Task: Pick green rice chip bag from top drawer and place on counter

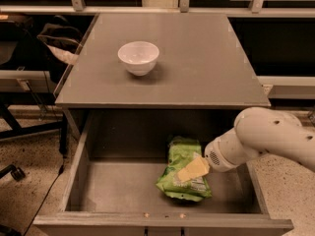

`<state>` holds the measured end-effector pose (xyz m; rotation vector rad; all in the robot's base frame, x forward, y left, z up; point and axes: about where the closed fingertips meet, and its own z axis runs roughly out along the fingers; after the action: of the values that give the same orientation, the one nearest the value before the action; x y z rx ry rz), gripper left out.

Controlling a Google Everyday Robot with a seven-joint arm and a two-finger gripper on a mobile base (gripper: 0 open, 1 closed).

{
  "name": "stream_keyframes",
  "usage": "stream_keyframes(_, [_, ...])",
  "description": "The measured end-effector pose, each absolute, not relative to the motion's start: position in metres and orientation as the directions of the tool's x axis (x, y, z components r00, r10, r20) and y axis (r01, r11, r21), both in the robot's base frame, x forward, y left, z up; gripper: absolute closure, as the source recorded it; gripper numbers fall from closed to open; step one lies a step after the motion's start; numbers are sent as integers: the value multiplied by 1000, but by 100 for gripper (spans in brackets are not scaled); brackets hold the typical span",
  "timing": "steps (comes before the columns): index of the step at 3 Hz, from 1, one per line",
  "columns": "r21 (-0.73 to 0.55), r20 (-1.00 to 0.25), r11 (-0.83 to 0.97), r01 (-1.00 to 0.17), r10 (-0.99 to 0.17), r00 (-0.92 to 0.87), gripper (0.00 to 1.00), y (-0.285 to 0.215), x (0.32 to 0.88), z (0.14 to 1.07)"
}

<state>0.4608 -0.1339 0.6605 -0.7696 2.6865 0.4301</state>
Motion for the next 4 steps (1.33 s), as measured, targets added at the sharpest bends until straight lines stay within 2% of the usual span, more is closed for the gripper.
stream_keyframes(2, [261, -347, 857, -443, -345, -872, 0, -138, 467, 611])
stream_keyframes(4, [262, -346, 857, -443, -345, -872, 50, -138, 466, 610])
